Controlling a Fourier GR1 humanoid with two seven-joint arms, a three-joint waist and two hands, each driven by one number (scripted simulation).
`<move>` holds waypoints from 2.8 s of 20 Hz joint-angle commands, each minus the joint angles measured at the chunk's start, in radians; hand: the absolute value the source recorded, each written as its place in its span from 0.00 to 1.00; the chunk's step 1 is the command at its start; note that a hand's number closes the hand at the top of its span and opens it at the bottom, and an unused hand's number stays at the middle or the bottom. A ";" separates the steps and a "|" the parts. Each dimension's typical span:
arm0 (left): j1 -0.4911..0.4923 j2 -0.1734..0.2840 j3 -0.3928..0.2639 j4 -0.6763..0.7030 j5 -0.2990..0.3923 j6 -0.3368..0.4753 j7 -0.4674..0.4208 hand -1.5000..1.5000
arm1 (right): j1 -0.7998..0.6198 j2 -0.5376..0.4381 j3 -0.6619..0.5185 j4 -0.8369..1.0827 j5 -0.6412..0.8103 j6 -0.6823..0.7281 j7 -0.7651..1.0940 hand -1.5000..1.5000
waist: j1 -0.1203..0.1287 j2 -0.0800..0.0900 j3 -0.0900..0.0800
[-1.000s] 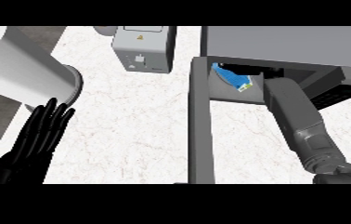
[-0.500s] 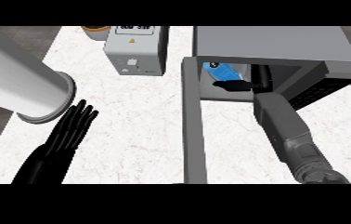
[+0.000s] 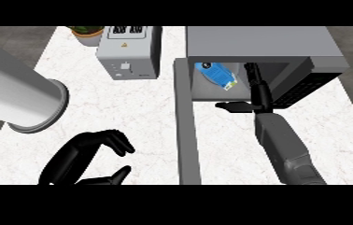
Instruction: Pick up the milk, place it into the microwave and close the microwave
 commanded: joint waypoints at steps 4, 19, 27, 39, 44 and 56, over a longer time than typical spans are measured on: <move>-0.067 -0.040 -0.074 0.124 -0.097 0.032 -0.016 1.00 | 0.184 0.031 0.079 -0.255 -0.020 0.078 0.062 0.00 | -0.024 -0.010 -0.002; -0.190 -0.043 -0.367 0.442 -0.179 0.143 -0.076 1.00 | 0.720 0.036 0.226 -1.030 -0.063 0.204 0.272 0.00 | -0.052 -0.011 -0.004; -0.381 -0.043 -0.639 0.637 -0.167 0.379 -0.086 1.00 | 0.968 0.030 0.243 -1.412 -0.148 0.272 0.384 0.00 | -0.060 -0.005 -0.003; -0.619 -0.042 -0.890 0.720 0.221 0.904 -0.111 1.00 | 0.943 -0.075 0.176 -1.587 -0.395 0.435 0.555 0.00 | -0.108 0.009 -0.004; -0.705 -0.042 -0.876 0.761 0.324 0.996 -0.177 1.00 | 0.935 -0.098 0.215 -1.622 -0.428 0.491 0.586 0.00 | -0.145 0.018 -0.005; -0.914 -0.043 -0.796 0.900 0.538 1.076 -0.197 1.00 | 0.888 -0.171 0.229 -1.699 -0.564 0.577 0.671 0.00 | -0.236 0.044 -0.004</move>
